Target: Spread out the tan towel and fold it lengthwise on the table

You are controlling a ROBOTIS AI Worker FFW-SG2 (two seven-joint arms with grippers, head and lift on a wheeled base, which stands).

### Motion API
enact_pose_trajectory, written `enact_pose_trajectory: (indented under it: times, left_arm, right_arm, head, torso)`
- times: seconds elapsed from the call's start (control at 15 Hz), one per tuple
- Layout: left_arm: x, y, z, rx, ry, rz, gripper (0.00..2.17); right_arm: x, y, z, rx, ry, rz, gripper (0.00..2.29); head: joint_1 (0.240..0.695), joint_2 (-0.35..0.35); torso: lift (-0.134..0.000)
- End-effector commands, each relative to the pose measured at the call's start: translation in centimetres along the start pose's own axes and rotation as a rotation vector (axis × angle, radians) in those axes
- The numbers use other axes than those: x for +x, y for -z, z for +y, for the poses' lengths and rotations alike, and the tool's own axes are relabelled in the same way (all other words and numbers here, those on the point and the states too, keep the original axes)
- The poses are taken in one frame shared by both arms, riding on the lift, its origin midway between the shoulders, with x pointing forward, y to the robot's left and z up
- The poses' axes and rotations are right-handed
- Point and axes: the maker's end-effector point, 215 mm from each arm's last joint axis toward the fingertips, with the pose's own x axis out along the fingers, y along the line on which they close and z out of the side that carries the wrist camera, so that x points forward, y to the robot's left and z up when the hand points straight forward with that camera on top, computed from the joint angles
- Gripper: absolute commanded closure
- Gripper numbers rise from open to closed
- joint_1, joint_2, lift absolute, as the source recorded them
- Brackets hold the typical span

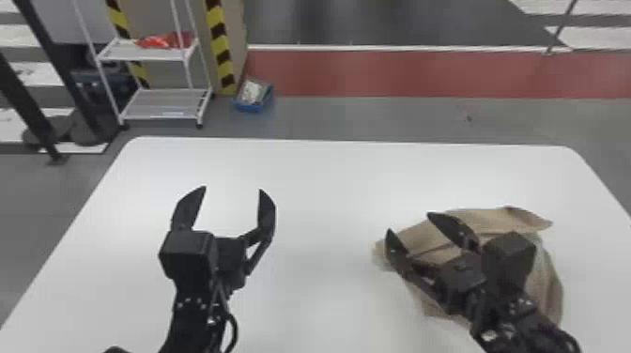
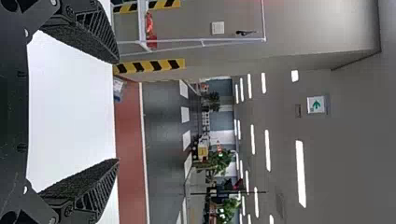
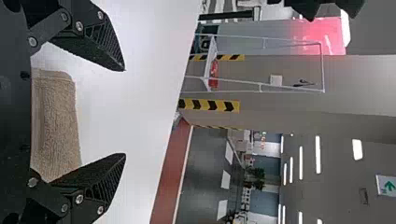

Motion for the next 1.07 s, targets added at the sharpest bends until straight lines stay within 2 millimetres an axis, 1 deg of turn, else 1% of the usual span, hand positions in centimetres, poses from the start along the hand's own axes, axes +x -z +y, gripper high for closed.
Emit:
enact_pose_trajectory:
  times: [0.0,0.33,0.4,0.47,0.6,0.73,0.8,0.87,1.0]
  left_arm:
    - [0.0,0.4,-0.5,0.0,0.025,0.008,0.15]
    - [0.0,0.8,-0.4,0.002,0.025,0.014,0.15]
    - [0.0,0.6,-0.3,0.002,0.024,0.007,0.15]
    - [0.0,0.6,-0.3,0.001,0.025,0.004,0.15]
    - [0.2,0.6,-0.2,0.004,0.026,0.004,0.15]
    - [0.2,0.5,-0.3,0.005,0.028,0.001,0.15]
    - [0.2,0.5,-0.3,0.005,0.028,0.001,0.15]
    - [0.2,0.5,-0.3,0.005,0.028,0.001,0.15]
    - [0.2,0.4,-0.3,0.005,0.028,-0.001,0.15]
  right_arm:
    - [1.0,2.4,0.8,-0.02,-0.016,0.071,0.29]
    - [1.1,6.2,1.3,-0.001,-0.025,0.207,0.29]
    - [1.1,6.3,1.3,0.001,-0.024,0.211,0.31]
    - [1.1,6.6,1.2,0.009,-0.024,0.228,0.4]
    - [1.0,7.5,1.0,0.014,-0.023,0.275,0.41]
    - [0.9,7.8,0.6,0.011,-0.012,0.297,0.41]
    - [1.0,7.8,0.4,0.011,-0.01,0.299,0.51]
    - [1.0,7.7,0.4,0.011,-0.009,0.297,0.54]
    - [0.9,7.1,0.3,0.009,-0.004,0.287,0.85]
  head:
    - [0.695,0.025]
    - [0.695,0.025]
    - [0.695,0.026]
    - [0.695,0.028]
    - [0.695,0.029]
    - [0.695,0.026]
    - [0.695,0.023]
    - [0.695,0.021]
    - [0.695,0.018]
  torso:
    - [-0.124]
    - [-0.124]
    - [-0.124]
    - [-0.124]
    - [-0.124]
    - [-0.124]
    - [-0.124]
    - [-0.124]
    - [-0.124]
